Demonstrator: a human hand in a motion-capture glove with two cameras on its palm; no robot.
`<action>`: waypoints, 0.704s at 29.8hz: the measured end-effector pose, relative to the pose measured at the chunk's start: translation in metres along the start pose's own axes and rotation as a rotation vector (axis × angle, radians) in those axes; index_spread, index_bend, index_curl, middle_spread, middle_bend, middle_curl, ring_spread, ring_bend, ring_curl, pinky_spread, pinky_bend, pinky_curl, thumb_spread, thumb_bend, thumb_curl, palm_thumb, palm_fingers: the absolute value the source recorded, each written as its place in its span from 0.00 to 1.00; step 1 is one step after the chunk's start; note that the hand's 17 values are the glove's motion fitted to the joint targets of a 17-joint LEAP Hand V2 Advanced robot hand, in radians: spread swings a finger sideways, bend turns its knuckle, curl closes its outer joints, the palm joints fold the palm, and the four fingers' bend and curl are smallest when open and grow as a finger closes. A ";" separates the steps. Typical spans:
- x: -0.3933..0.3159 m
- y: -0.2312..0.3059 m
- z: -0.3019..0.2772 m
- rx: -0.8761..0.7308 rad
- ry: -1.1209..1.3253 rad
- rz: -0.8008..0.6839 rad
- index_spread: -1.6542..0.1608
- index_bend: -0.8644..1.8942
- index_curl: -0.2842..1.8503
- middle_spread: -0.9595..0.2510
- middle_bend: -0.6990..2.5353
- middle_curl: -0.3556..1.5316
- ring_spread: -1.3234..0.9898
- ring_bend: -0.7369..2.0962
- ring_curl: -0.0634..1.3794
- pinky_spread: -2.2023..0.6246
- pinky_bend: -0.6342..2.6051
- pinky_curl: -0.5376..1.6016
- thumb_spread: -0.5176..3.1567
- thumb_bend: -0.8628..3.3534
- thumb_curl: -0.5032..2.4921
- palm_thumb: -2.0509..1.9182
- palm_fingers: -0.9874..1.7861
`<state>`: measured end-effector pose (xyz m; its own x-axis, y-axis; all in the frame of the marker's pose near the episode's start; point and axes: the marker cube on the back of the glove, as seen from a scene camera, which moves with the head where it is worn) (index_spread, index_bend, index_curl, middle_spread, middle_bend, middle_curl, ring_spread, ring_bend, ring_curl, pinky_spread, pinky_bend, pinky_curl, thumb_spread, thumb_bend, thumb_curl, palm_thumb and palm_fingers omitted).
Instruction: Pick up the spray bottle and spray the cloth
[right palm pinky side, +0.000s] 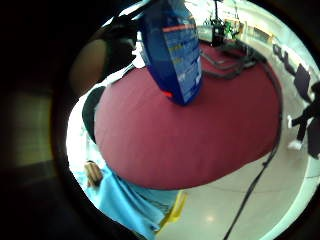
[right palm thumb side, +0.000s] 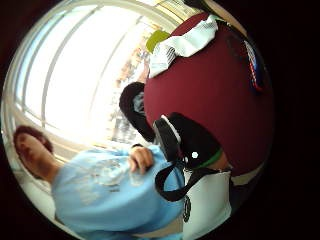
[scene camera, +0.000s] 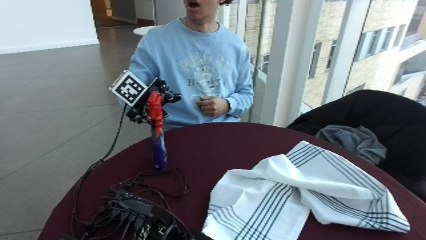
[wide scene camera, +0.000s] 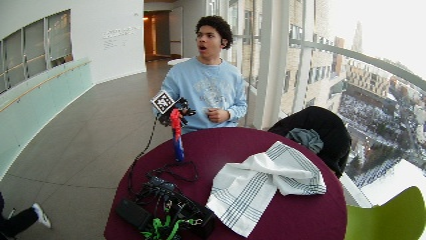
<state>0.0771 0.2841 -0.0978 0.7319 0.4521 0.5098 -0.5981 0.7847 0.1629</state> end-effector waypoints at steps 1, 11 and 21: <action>0.002 -0.003 -0.001 0.024 -0.044 0.000 0.67 0.33 0.23 0.76 0.29 0.39 0.57 0.35 0.25 0.85 0.31 0.43 0.46 0.20 0.26 0.67 0.52; 0.008 -0.001 -0.013 0.120 -0.196 -0.012 0.69 0.34 0.21 0.76 0.31 0.40 0.56 0.41 0.28 0.85 0.30 0.42 0.46 0.20 0.26 0.67 0.57; 0.036 -0.025 -0.016 0.273 -0.365 0.169 0.69 0.34 0.20 0.76 0.31 0.40 0.57 0.41 0.29 0.85 0.33 0.43 0.45 0.20 0.26 0.66 0.53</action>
<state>0.1233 0.2877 -0.0968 0.4843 0.3469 0.8032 -0.7981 0.5514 0.2430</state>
